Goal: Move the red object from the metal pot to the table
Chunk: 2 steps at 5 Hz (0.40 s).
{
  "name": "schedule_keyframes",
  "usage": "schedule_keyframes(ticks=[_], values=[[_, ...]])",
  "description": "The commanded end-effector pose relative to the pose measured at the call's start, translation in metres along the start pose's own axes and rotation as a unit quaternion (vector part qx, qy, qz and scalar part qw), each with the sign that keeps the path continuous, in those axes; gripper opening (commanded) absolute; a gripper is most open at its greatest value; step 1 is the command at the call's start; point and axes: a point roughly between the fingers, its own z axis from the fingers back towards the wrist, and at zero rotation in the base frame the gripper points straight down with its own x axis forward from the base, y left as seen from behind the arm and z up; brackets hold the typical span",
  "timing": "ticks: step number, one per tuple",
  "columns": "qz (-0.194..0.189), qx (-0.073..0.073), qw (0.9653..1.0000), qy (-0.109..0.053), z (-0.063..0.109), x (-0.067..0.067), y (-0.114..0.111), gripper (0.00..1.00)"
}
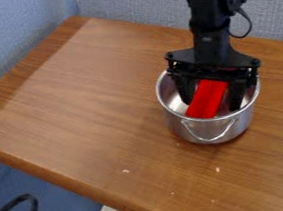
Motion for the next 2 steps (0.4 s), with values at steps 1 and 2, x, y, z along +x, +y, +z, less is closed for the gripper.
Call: schedule_keyframes(ticks=[1,2], values=[[-0.010,0.002,0.9999,-0.008,0.0008,0.0009,-0.0037,1.00],[-0.012,0.007,0.9999,-0.005,-0.0050,0.0008,-0.0037,1.00]])
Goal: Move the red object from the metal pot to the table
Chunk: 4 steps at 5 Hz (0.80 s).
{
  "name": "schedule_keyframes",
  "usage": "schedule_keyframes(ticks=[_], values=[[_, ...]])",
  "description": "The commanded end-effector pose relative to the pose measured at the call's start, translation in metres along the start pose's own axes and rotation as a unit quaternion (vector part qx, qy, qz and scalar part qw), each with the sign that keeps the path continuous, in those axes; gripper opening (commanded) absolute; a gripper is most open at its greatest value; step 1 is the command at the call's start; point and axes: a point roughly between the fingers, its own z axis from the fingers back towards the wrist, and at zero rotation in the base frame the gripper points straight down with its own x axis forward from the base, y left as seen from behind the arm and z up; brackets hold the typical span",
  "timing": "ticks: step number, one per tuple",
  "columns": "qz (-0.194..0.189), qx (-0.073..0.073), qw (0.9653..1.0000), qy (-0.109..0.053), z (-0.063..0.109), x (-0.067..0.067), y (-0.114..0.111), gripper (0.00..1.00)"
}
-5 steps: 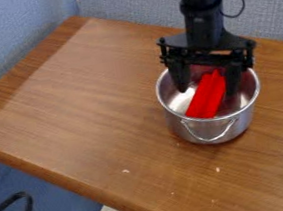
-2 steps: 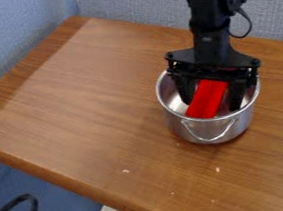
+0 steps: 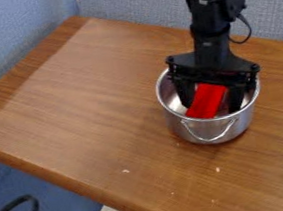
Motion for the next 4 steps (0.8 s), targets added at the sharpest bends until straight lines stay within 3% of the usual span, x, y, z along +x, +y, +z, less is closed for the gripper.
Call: schedule_keyframes(ticks=[1,2,4], values=[[-0.010,0.003,0.9999,-0.010,0.002,0.002,-0.003,1.00],[-0.009,0.003,0.9999,-0.006,-0.002,0.002,-0.003,0.00],[-0.008,0.003,0.9999,-0.009,0.009,0.003,-0.002,0.00]])
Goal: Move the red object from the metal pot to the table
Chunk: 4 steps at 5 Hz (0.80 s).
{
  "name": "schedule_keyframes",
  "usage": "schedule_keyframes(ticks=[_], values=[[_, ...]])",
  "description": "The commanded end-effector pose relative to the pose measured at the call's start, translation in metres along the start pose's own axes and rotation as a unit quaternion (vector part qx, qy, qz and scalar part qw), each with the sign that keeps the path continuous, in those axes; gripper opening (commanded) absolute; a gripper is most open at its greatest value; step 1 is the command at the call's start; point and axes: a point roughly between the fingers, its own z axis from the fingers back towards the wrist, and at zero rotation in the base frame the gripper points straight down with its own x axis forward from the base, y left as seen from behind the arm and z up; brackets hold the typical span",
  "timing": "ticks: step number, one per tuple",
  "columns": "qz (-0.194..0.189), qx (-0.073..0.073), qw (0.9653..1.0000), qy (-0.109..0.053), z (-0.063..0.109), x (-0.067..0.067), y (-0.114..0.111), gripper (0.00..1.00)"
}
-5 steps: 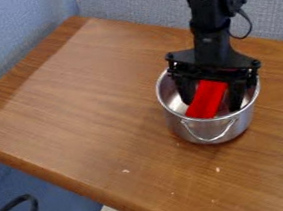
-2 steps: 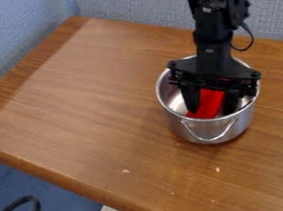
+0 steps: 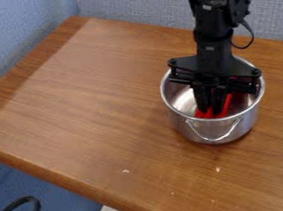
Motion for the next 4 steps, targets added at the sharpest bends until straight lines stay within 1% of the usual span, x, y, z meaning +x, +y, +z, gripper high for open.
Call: schedule_keyframes(ticks=[1,2,3,4], values=[[-0.002,0.000,0.9998,-0.022,0.021,0.003,0.001,0.00],[-0.003,0.000,0.9996,-0.029,0.031,0.004,0.001,0.00],[-0.003,-0.004,0.9990,-0.044,0.047,0.004,0.002,0.00],[0.001,-0.014,0.9984,-0.055,0.062,0.005,0.004,0.00]])
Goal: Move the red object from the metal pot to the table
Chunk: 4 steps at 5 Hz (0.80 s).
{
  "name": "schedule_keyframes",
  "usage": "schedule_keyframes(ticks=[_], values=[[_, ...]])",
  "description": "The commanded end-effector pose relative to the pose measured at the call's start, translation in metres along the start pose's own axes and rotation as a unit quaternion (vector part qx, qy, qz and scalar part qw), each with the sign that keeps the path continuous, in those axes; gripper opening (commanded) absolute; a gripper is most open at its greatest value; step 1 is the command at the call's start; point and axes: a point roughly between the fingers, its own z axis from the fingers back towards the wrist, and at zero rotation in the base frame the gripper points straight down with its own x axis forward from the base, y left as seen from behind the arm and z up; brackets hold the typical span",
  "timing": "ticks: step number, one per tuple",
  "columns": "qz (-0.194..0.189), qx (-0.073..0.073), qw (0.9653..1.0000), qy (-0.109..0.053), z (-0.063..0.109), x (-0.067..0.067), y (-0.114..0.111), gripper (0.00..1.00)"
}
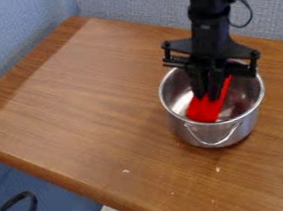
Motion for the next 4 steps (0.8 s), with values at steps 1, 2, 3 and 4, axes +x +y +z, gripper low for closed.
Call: schedule_keyframes(ticks=[1,2,3,4], values=[[-0.002,-0.022,0.9989,-0.040,0.034,0.004,-0.001,0.00],[-0.027,-0.028,0.9980,-0.049,0.044,0.000,-0.006,0.00],[-0.076,-0.034,0.9950,-0.053,0.051,-0.008,-0.016,0.00],[-0.137,-0.044,0.9880,-0.055,0.059,-0.023,-0.033,0.00]])
